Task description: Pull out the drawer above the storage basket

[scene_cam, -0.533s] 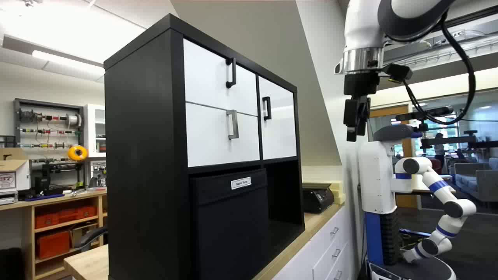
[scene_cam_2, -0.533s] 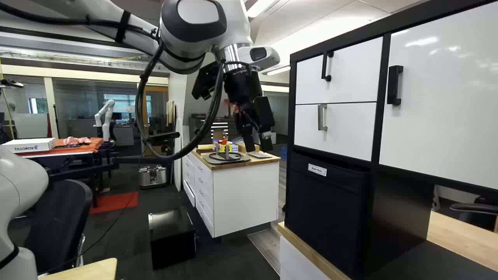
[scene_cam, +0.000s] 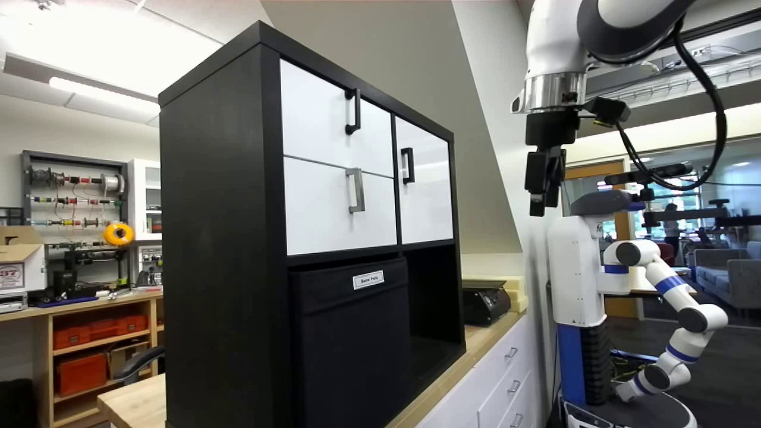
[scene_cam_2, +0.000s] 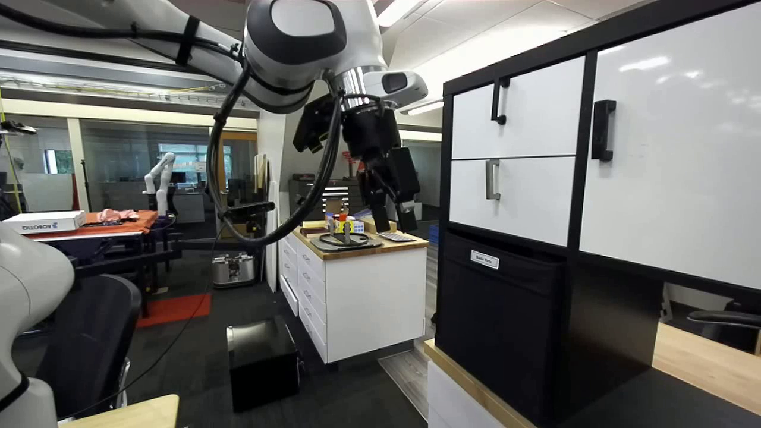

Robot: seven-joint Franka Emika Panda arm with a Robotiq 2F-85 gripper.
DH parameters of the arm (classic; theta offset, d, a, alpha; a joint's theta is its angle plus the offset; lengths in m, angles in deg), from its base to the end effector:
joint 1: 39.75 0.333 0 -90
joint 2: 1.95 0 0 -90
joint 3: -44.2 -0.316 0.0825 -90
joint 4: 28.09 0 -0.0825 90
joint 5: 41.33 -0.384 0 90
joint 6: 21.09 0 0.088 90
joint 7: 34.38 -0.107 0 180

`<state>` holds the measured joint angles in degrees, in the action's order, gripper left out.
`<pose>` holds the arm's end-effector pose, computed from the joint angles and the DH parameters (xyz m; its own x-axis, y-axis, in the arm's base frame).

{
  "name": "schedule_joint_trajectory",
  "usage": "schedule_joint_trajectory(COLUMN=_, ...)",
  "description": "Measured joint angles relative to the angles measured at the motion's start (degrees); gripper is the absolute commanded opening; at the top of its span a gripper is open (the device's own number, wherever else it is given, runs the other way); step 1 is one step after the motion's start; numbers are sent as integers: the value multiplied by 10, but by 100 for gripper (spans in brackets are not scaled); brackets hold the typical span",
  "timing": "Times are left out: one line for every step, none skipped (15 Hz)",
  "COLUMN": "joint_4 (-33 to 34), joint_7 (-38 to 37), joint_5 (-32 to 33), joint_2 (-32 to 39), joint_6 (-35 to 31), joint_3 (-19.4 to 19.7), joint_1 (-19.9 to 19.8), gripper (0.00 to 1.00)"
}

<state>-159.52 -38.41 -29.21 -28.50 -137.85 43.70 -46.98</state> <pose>0.4290 -0.0620 0.5483 0.9737 -0.0892 0.2098 -0.1306 -0.9726 0.1925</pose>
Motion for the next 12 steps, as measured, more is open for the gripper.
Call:
schedule_joint_trajectory(joint_4=0, joint_7=0, joint_5=0, joint_2=0, joint_6=0, joint_3=0, joint_1=0, gripper=100)
schedule_joint_trajectory(joint_4=0, joint_7=0, joint_5=0, joint_2=0, joint_6=0, joint_3=0, joint_1=0, gripper=100)
schedule_joint_trajectory(joint_4=0, joint_7=0, joint_5=0, joint_2=0, joint_6=0, joint_3=1, joint_1=2, gripper=100)
schedule_joint_trajectory(joint_4=0, joint_7=0, joint_5=-1, joint_2=1, joint_6=0, joint_3=1, joint_1=4, gripper=100)
schedule_joint_trajectory(joint_4=0, joint_7=0, joint_5=-1, joint_2=1, joint_6=0, joint_3=0, joint_1=7, gripper=100)
schedule_joint_trajectory(joint_4=0, joint_7=1, joint_5=-2, joint_2=2, joint_6=0, joint_3=0, joint_1=10, gripper=100)
schedule_joint_trajectory(joint_4=1, joint_7=1, joint_5=-4, joint_2=4, joint_6=0, joint_3=-1, joint_1=15, gripper=100)
schedule_joint_trajectory(joint_4=3, joint_7=1, joint_5=-7, joint_2=6, joint_6=0, joint_3=-2, joint_1=20, gripper=100)
schedule_joint_trajectory(joint_4=6, joint_7=1, joint_5=-11, joint_2=9, joint_6=0, joint_3=-3, joint_1=25, gripper=100)
schedule_joint_trajectory(joint_4=11, joint_7=1, joint_5=-15, joint_2=13, joint_6=-1, joint_3=-4, joint_1=30, gripper=100)
schedule_joint_trajectory(joint_4=18, joint_7=1, joint_5=-20, joint_2=19, joint_6=-3, joint_3=-4, joint_1=35, gripper=100)
schedule_joint_trajectory(joint_4=26, joint_7=1, joint_5=-24, joint_2=25, joint_6=-8, joint_3=-5, joint_1=39, gripper=100)
